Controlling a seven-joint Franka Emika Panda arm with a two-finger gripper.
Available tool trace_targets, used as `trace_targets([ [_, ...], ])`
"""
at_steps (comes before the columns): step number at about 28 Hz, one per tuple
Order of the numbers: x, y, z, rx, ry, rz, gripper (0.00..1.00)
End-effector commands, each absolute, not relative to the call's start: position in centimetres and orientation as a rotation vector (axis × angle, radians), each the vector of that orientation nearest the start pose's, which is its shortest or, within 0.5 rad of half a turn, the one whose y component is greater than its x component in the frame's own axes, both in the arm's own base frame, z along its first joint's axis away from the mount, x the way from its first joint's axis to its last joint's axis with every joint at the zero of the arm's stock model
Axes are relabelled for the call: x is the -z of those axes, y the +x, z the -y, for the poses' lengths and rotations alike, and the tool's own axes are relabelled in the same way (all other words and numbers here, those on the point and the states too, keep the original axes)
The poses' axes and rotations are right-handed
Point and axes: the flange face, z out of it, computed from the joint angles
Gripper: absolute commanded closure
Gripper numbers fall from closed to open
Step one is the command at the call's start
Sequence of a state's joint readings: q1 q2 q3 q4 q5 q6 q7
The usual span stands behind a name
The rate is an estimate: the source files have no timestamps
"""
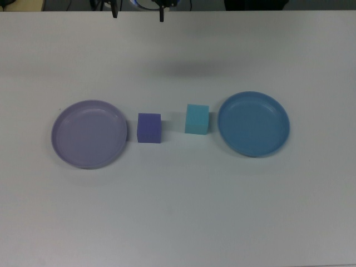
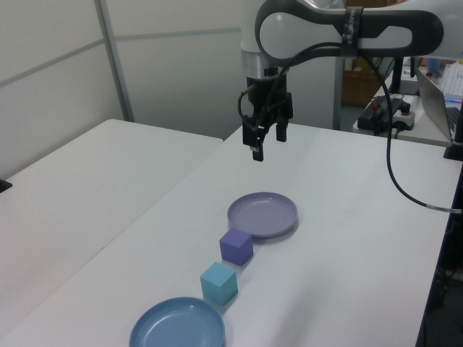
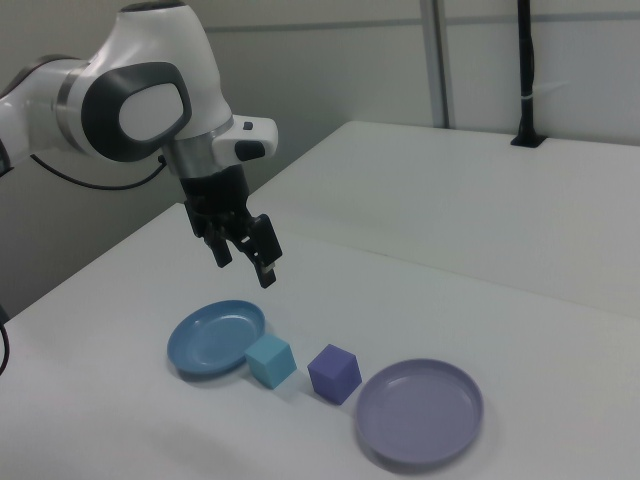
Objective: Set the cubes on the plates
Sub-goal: 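Lower the gripper onto the dark purple cube, then close the gripper on the purple cube and lift it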
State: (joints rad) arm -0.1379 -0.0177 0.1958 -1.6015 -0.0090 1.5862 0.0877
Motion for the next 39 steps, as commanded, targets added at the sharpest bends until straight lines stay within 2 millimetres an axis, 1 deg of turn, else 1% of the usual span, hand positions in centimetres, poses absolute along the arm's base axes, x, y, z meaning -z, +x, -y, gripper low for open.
trace_targets([
  [1,-58.2,58.1,-4.8,0.029,-3.162,0.019,0.00],
  [2,-57.7,58.5,-4.9,0.048,-3.172,0.026,0.00],
  [5,-55.7,60.2,-4.5,0.089,-3.176,0.025,0.00],
  [6,-53.7,61.4,-4.1,0.082,-3.171,0.025,0.00],
  [8,-52.0,62.5,-3.9,0.085,-3.165,0.025,0.00],
  [10,-49.7,63.5,-3.6,0.073,-3.162,0.025,0.00],
  [11,-47.6,64.3,-3.4,0.054,-3.173,0.030,0.00],
  [15,-44.2,65.3,-3.1,0.021,-3.200,0.045,0.00],
  [16,-42.8,65.5,-3.1,0.008,-3.207,0.057,0.00],
  [19,-41.3,65.4,-3.2,0.015,-3.218,0.076,0.00],
  [21,-39.6,64.9,-3.4,0.011,-3.234,0.107,0.00],
  [24,-38.6,64.7,-3.7,0.022,-3.238,0.124,0.00],
  [25,-37.9,64.8,-3.7,0.027,-3.236,0.128,0.00],
  [34,-35.1,65.3,-4.1,0.007,-3.242,0.164,0.00],
  [36,-34.6,65.5,-5.0,0.021,-3.240,0.189,0.00],
  [39,-33.7,65.5,-5.2,0.010,-3.242,0.200,0.00],
])
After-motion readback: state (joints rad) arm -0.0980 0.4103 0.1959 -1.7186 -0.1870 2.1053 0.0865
